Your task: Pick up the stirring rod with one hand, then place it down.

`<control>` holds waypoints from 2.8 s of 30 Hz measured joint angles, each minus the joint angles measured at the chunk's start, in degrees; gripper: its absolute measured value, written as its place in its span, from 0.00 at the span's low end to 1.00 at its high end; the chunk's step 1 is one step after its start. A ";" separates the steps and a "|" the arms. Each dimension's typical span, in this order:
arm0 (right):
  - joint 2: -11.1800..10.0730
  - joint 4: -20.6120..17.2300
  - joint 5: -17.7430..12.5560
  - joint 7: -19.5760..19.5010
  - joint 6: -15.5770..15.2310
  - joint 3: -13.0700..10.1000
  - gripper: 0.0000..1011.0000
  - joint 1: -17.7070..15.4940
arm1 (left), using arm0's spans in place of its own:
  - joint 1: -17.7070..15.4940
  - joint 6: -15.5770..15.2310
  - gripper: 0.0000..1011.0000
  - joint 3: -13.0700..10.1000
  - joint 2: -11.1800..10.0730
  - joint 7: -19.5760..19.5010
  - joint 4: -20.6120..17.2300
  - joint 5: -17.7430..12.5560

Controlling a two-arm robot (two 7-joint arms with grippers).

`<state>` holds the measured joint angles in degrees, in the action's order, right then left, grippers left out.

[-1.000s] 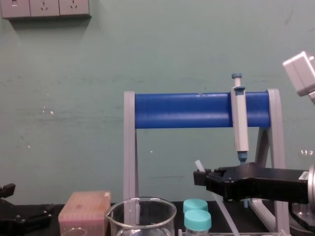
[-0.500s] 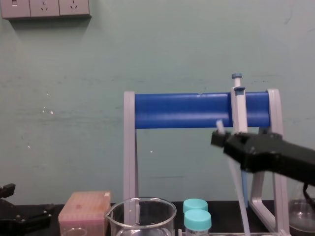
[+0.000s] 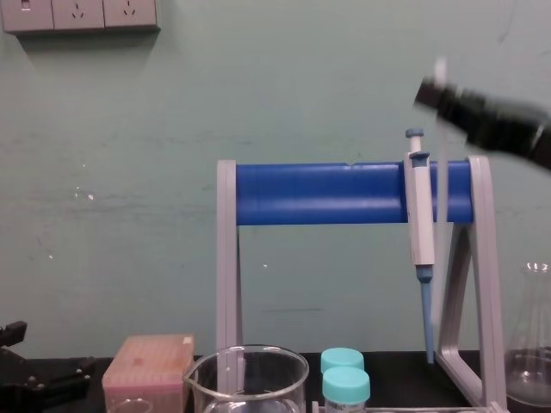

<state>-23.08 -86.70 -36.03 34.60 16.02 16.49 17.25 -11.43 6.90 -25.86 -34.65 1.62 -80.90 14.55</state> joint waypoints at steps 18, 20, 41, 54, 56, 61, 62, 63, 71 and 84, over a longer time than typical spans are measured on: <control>-0.60 -4.66 -0.31 -0.62 1.62 -2.78 0.07 0.54 | 0.00 0.00 0.99 0.00 0.00 0.00 0.00 0.00; -0.59 -4.71 -0.21 -0.72 1.62 -2.81 0.07 0.51 | 0.00 0.00 0.99 0.00 0.00 0.00 0.00 0.00; -0.29 -4.71 0.30 -0.97 1.53 -2.94 0.07 0.22 | 0.00 0.00 0.99 0.00 0.00 0.00 0.00 0.00; -0.20 -4.49 0.34 -0.94 1.42 -2.87 0.07 0.20 | 0.00 0.00 0.99 0.00 0.00 0.00 0.00 0.00; -0.18 -4.44 0.34 -0.91 1.40 -2.82 0.07 0.27 | 0.00 0.00 0.99 0.00 0.00 0.00 0.00 0.00; -0.13 -4.32 0.33 -0.83 1.38 -2.71 0.07 0.41 | 0.00 0.00 0.99 0.00 0.00 0.00 0.00 0.00; -0.13 -4.32 0.32 -0.83 1.38 -2.70 0.07 0.42 | 0.00 0.00 0.99 0.00 0.00 0.00 0.00 0.00; -0.12 -4.30 0.31 -0.82 1.38 -2.69 0.07 0.42 | 0.00 0.00 0.99 0.00 0.00 0.00 0.00 0.00; -0.02 -4.08 0.26 -0.79 1.35 -2.61 0.07 0.48 | 0.00 0.00 0.99 0.00 0.00 0.00 0.00 0.00; 0.12 -3.52 0.19 -0.71 1.30 -2.45 0.07 0.83 | 0.00 0.00 0.99 0.00 0.00 0.00 0.00 0.00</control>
<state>-22.97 -90.22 -35.84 33.89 17.32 14.04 18.08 -11.43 6.90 -25.86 -34.65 1.62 -80.90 14.55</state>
